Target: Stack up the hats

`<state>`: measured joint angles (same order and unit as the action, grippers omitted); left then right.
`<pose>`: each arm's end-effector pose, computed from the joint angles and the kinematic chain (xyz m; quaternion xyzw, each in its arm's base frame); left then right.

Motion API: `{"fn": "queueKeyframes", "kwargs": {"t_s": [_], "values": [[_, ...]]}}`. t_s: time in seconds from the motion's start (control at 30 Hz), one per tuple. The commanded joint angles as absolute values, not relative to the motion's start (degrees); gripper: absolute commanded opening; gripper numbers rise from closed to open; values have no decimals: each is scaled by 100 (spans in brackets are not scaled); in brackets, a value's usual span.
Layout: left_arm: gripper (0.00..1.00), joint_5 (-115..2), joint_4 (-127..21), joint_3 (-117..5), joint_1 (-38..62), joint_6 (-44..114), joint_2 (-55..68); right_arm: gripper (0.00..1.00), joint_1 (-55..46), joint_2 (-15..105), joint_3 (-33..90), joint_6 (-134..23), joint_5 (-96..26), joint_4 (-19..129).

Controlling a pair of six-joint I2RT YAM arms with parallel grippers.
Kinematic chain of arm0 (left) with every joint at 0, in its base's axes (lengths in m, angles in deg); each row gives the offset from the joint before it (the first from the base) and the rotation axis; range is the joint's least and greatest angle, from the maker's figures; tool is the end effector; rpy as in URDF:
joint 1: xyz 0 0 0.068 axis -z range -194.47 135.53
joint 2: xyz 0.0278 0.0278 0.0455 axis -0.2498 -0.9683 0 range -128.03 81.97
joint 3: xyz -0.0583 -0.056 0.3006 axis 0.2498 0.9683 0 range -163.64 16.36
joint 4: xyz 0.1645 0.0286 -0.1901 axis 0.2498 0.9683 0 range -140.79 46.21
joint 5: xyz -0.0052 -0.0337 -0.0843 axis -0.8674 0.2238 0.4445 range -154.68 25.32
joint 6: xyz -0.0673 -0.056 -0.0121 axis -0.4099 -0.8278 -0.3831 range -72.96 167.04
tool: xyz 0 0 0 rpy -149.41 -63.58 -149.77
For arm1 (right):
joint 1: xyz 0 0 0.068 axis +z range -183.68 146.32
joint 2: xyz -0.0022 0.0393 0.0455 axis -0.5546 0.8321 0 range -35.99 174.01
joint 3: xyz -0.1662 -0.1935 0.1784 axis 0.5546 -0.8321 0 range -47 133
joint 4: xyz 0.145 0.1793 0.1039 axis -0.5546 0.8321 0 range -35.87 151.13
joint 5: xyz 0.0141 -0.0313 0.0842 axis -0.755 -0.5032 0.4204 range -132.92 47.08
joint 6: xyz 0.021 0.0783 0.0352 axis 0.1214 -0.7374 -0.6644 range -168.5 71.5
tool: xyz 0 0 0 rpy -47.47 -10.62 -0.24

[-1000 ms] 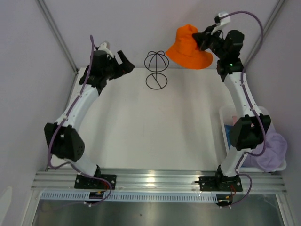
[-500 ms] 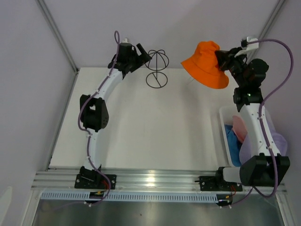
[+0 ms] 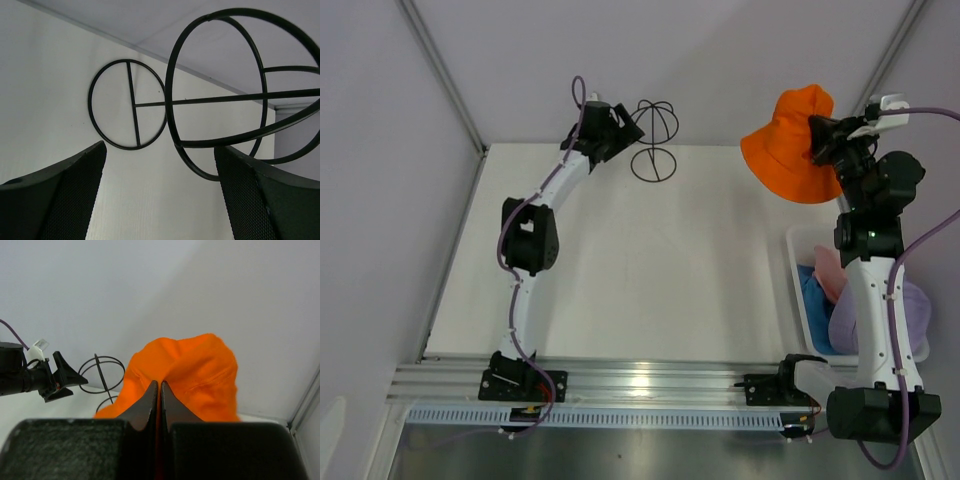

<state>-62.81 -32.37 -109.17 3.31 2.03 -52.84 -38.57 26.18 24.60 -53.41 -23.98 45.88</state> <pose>0.5815 -0.1892 0.2793 -0.1933 0.8336 -0.2814 0.4342 0.2438 0.0048 0.5249 -0.0827 0.5912 0.0972 0.7964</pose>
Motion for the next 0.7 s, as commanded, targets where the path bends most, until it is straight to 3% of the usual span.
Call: {"fn": "queueKeyframes", "kwargs": {"t_s": [0.0,0.17,0.4,0.67], "values": [[91,-6248,-3760,-10783,460,222,-5189,0,-3860,2658,2551,-5184,-2525,4684],[91,-6731,-3883,-10765,662,318,-5163,0,-3860,2650,2420,-5220,-2648,4631],[92,-7444,-3708,-10748,856,-6,-5259,0,-3931,2422,2297,-5341,-5972,5957],[95,-7075,-3910,-10791,847,55,-5295,0,-3939,1719,1761,-5879,-6875,7838]]}}
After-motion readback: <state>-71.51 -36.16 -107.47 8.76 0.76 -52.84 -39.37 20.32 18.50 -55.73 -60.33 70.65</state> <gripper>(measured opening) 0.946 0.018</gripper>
